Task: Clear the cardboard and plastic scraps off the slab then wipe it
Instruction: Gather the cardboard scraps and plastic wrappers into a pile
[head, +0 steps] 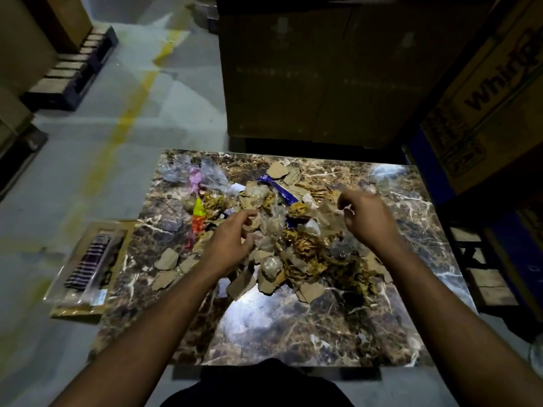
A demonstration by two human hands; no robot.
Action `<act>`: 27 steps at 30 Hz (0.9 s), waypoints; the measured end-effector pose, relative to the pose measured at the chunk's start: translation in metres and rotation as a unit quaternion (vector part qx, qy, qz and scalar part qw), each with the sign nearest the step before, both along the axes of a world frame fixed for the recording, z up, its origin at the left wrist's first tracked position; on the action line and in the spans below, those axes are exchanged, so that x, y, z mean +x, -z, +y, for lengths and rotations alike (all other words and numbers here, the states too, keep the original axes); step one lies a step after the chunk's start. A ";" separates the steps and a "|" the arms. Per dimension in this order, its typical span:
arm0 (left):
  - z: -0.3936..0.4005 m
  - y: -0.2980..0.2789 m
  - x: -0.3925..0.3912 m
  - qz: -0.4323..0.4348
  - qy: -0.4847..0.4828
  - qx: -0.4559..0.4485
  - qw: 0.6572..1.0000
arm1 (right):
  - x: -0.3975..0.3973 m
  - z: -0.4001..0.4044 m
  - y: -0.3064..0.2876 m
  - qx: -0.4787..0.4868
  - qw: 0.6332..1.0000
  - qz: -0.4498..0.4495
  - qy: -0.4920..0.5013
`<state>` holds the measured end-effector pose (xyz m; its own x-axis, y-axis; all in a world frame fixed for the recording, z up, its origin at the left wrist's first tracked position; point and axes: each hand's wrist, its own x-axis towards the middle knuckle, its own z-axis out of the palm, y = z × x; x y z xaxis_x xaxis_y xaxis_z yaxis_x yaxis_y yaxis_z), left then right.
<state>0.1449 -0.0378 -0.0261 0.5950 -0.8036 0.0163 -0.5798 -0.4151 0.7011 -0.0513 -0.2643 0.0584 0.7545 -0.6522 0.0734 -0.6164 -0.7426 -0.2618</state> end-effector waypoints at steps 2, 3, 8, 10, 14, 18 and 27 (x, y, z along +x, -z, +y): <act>0.010 0.000 0.011 -0.001 -0.008 -0.007 1.000 | 0.007 0.003 -0.009 0.000 1.000 -0.010 0.002; 0.016 0.000 0.017 -0.002 -0.013 -0.011 1.000 | 0.012 0.006 -0.012 0.002 1.000 -0.013 0.006; 0.057 0.000 0.045 -0.025 -0.066 -0.031 0.997 | 0.063 0.035 -0.016 0.018 0.998 -0.046 -0.039; 0.076 0.005 0.061 -0.039 -0.093 -0.019 0.995 | 0.099 0.049 -0.012 0.027 0.995 -0.062 -0.074; 0.110 0.013 0.087 -0.075 -0.124 -0.005 0.989 | 0.179 0.071 0.012 0.059 0.978 -0.046 -0.193; 0.120 0.023 0.122 -0.074 -0.098 0.048 0.991 | 0.252 0.097 0.045 0.090 0.964 0.078 -0.237; 0.048 0.023 0.267 -0.151 -0.001 0.241 0.959 | 0.341 0.097 0.104 0.129 0.941 0.248 -0.189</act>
<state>0.4123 0.0104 -0.0495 0.6231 -0.7601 -0.1844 -0.7253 -0.6498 0.2274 0.2893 -0.1670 -0.0459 0.8361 -0.2778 -0.4731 -0.4148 -0.8845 -0.2137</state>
